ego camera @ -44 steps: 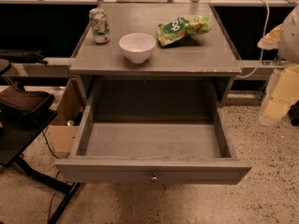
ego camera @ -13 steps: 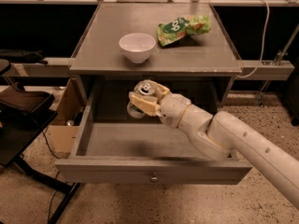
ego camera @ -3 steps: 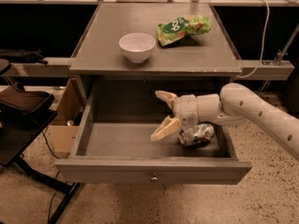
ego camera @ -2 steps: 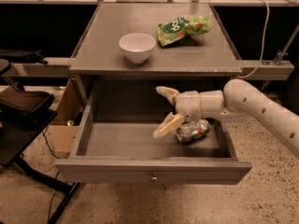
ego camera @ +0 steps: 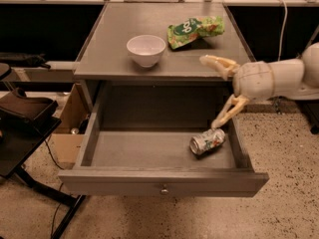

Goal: Place 7up can into top drawer

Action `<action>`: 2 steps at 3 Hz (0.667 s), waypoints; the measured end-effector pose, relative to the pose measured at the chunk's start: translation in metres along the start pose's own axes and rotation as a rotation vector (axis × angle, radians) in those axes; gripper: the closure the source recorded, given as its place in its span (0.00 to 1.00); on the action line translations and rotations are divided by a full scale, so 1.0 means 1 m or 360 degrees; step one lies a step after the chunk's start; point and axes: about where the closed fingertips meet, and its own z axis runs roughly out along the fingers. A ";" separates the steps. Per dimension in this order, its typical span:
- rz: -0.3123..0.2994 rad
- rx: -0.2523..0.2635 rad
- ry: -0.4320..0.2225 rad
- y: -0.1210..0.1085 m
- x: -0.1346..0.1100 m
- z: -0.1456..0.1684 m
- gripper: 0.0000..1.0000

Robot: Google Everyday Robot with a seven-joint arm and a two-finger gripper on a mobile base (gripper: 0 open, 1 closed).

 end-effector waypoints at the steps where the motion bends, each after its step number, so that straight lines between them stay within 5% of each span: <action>1: -0.0211 -0.0071 0.0239 0.013 -0.038 -0.058 0.00; 2: -0.0408 -0.0022 0.0551 0.037 -0.086 -0.103 0.00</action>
Offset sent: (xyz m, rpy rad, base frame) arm -0.0830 -0.1498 0.1098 -0.5737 -0.3821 -0.5894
